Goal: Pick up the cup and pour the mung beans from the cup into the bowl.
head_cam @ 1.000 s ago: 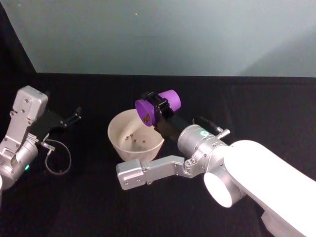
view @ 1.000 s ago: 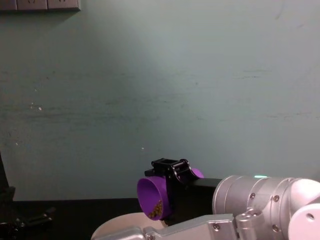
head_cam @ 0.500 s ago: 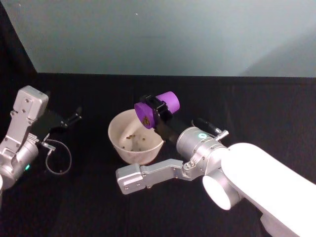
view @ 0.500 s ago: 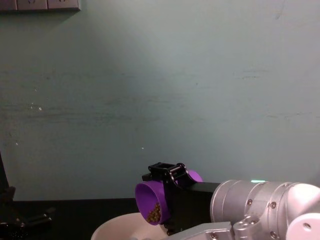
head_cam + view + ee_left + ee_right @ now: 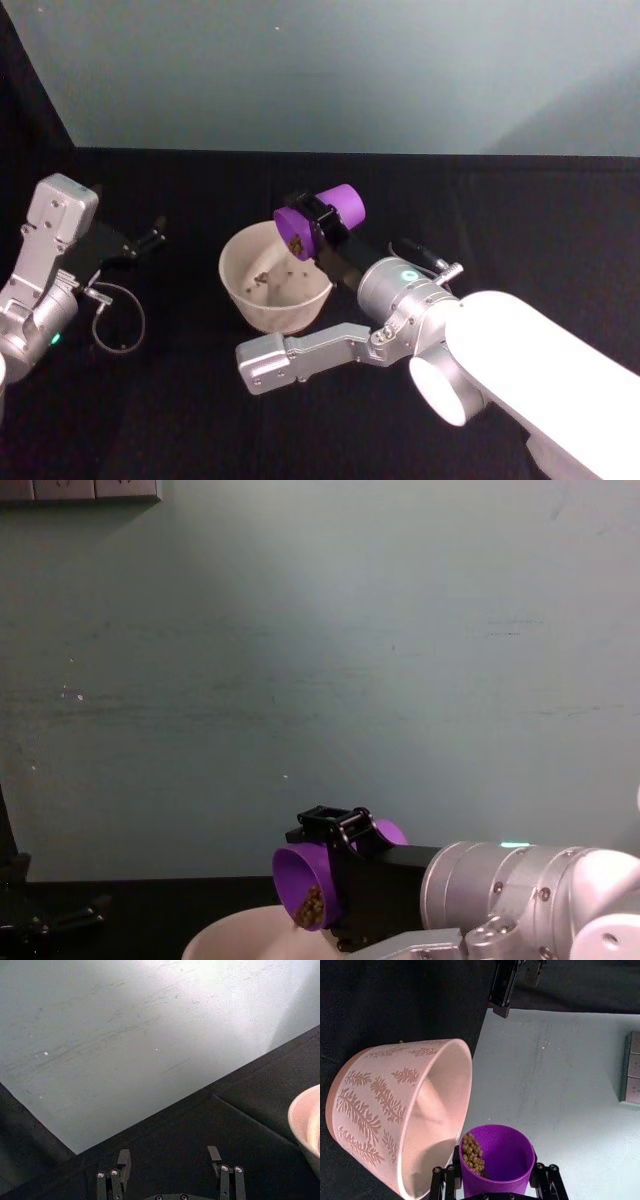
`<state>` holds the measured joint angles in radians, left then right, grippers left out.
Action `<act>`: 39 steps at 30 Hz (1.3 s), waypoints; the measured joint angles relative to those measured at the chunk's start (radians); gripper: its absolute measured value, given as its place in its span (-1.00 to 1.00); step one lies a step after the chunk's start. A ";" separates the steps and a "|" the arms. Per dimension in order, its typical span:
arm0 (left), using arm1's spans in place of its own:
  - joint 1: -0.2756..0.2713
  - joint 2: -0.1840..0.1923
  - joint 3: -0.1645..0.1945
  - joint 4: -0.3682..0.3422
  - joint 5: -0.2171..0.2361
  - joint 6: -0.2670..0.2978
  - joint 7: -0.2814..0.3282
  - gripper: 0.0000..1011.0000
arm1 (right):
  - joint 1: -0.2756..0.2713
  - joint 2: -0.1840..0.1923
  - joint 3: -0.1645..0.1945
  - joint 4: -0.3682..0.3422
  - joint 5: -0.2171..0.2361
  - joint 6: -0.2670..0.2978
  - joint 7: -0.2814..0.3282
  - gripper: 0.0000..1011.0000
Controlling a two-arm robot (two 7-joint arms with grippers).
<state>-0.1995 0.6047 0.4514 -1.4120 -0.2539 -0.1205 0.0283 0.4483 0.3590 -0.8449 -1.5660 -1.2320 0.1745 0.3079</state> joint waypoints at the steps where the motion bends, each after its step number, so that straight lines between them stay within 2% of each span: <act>1: 0.000 0.000 0.000 0.000 0.000 0.000 0.000 0.98 | 0.000 0.000 0.000 0.000 0.000 0.000 0.000 0.44; 39: 0.000 0.000 0.000 0.000 0.000 0.000 0.000 0.98 | 0.006 0.006 -0.011 -0.008 -0.015 -0.008 -0.003 0.45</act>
<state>-0.1995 0.6047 0.4514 -1.4120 -0.2539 -0.1205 0.0283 0.4545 0.3647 -0.8555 -1.5735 -1.2473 0.1666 0.3054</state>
